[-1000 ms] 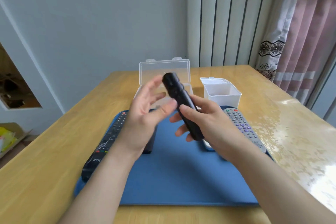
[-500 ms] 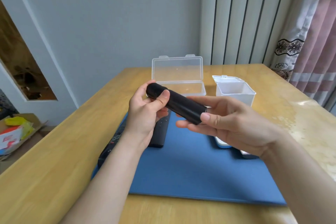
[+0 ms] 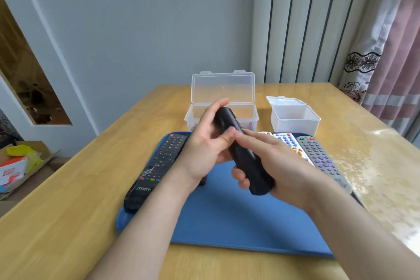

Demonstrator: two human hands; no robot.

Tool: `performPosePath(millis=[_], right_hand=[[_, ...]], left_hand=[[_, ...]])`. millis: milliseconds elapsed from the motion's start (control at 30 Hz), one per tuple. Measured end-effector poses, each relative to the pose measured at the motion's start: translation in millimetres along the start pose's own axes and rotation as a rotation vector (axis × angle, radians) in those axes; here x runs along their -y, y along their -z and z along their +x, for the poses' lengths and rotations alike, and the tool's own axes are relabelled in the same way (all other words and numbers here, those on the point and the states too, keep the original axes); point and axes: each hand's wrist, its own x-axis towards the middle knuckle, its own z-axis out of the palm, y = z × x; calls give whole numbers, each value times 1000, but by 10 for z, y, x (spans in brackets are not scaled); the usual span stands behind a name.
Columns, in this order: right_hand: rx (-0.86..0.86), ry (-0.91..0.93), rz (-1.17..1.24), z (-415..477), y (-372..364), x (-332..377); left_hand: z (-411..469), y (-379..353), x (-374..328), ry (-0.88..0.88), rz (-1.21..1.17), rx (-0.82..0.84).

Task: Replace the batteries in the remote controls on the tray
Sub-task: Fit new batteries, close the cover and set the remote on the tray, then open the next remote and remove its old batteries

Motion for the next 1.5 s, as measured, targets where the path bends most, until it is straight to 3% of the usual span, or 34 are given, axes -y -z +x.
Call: performPosePath(millis=[100, 133, 200, 267, 300, 367, 467, 633, 800, 967, 1100, 1233, 1400, 1500], right_hand=[[-232, 38, -390, 63, 85, -15], [-268, 80, -521, 80, 120, -29], [-300, 176, -788, 125, 160, -76], [-343, 245, -1023, 155, 110, -131], [-354, 258, -1090, 157, 86, -150], [-297, 228, -1148, 164, 31, -176], [-262, 166, -1197, 133, 91, -127], [-372, 73, -1421, 74, 441, 7], [-285, -24, -1507, 99, 515, -48], [-270, -60, -1574, 97, 483, -58], [-320, 16, -1604, 126, 452, -101], [-274, 172, -1610, 160, 320, -189], [-185, 176, -1725, 219, 214, -345], [-198, 146, -1757, 217, 235, -358]], left_hand=[[50, 132, 104, -91, 591, -160], [56, 157, 109, -90, 672, -216], [48, 97, 70, -16, 480, -216], [21, -19, 33, 126, 269, -101], [16, -78, 44, 185, 280, -33], [-7, -107, 122, 278, 329, 59], [6, -87, 222, 347, 389, 21], [52, -136, 225, 266, 864, 4], [50, -243, 194, 235, 975, 77], [50, -287, 227, 289, 868, 130], [13, -321, 187, 219, 913, 100], [-20, -95, 98, 58, 1324, -84], [-42, 92, 72, 250, 1549, -11], [-37, 18, 121, 224, 1602, 13]])
